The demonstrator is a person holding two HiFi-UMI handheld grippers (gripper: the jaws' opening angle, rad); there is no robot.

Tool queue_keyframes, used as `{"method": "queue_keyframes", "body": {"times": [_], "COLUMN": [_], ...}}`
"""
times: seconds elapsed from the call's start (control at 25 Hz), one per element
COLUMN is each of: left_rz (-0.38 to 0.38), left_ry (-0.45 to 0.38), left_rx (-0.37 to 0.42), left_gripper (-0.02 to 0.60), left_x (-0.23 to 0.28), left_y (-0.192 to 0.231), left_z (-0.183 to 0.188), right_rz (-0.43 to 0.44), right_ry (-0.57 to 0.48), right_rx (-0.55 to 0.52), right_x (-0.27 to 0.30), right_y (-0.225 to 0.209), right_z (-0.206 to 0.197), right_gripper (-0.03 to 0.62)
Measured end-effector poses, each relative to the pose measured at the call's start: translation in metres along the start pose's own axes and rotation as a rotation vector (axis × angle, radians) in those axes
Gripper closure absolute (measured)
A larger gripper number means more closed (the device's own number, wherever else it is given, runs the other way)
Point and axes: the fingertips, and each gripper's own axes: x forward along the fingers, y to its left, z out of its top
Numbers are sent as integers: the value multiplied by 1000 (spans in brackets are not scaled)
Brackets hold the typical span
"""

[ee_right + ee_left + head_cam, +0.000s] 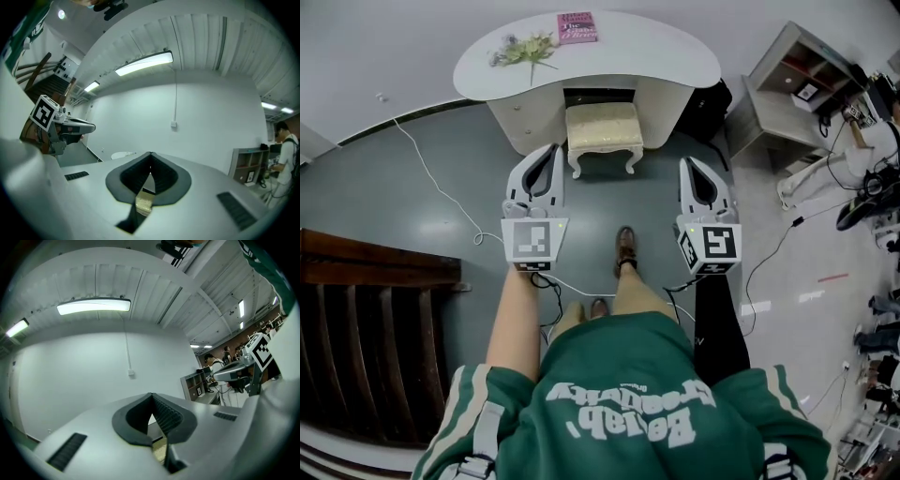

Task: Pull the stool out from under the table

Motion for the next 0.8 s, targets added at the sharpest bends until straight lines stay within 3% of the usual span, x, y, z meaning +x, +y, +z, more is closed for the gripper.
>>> {"method": "queue_keyframes", "body": {"times": [0.2,0.48,0.8], "left_rz": [3,32,44], "left_ry": [-5,-6,41], "left_rx": [26,-5,9], "left_gripper": [568,568,568], "left_x": [48,140,235], "left_y": [11,36,50], "left_z": [-18,-42,-78], "right_rz": [34,121,154], "right_ry": [-10,-29,-35], "right_rx": [5,38,56], "right_x": [57,153,248], "right_y": [-17,-57,-96], "right_z": [-12,-21,-39], "right_gripper": [585,585,585]}}
